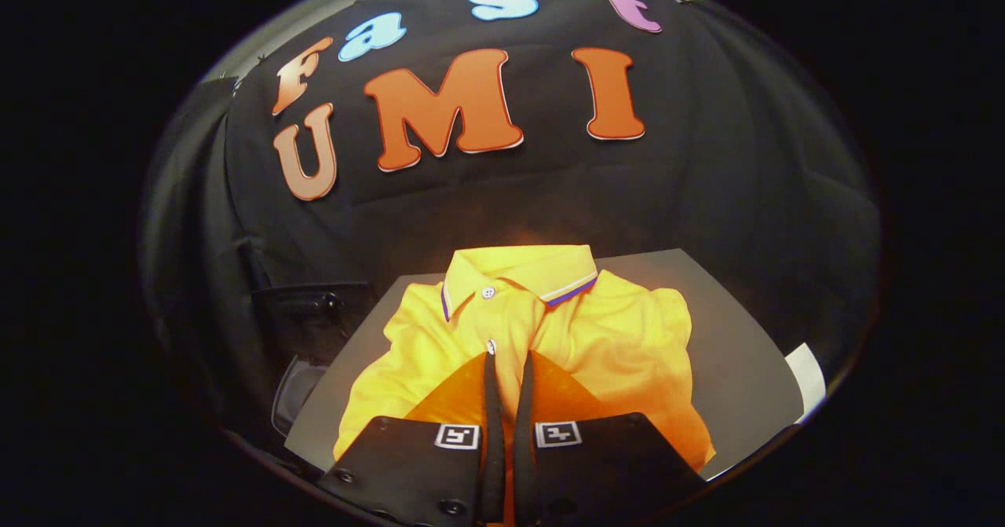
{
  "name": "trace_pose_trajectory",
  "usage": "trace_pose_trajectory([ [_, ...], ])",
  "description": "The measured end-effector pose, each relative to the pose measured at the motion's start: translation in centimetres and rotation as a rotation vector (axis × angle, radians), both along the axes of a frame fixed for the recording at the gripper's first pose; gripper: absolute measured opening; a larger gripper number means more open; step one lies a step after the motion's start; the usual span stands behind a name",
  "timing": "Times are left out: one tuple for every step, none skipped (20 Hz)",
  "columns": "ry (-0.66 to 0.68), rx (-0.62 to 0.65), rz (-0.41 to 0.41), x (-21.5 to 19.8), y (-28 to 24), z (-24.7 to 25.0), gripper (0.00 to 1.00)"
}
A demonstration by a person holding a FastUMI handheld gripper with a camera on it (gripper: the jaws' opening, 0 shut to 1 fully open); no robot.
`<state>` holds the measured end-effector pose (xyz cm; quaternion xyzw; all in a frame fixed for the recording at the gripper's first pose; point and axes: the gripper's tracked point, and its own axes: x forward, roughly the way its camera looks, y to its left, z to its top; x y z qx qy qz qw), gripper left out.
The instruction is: Put the clothes into the washing machine and then close the washing machine lid.
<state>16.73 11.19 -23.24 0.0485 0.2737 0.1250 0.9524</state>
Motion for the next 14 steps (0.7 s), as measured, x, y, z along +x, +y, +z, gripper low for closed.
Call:
trace_pose_trajectory([
  [-0.039,0.036,-0.005,0.1,0.1,0.8,0.13],
  [-0.071,0.072,-0.011,-0.2,0.1,1.5,0.12],
  [-0.095,0.096,-0.012,-0.6,0.3,2.2,0.12],
  [-0.122,0.107,-0.014,-0.9,0.3,3.0,0.12],
  [-0.147,0.11,-0.015,-1.1,0.4,4.0,0.12],
  [-0.161,0.116,-0.013,-1.9,0.4,4.8,0.12],
  [-0.166,0.134,-0.015,-2.3,0.7,5.4,0.12],
  [-0.173,0.161,-0.018,-2.9,1.3,6.0,0.12],
  [-0.182,0.186,-0.021,-3.3,2.0,6.8,0.12],
  [-0.193,0.198,-0.03,-3.6,2.8,7.2,0.12],
  [-0.204,0.192,-0.039,-3.8,3.3,7.5,0.12],
  [-0.22,0.185,-0.052,-4.0,3.8,8.1,0.12],
  [-0.235,0.186,-0.063,-4.2,4.4,8.8,0.12],
  [-0.25,0.196,-0.073,-4.5,5.3,9.5,0.12],
])
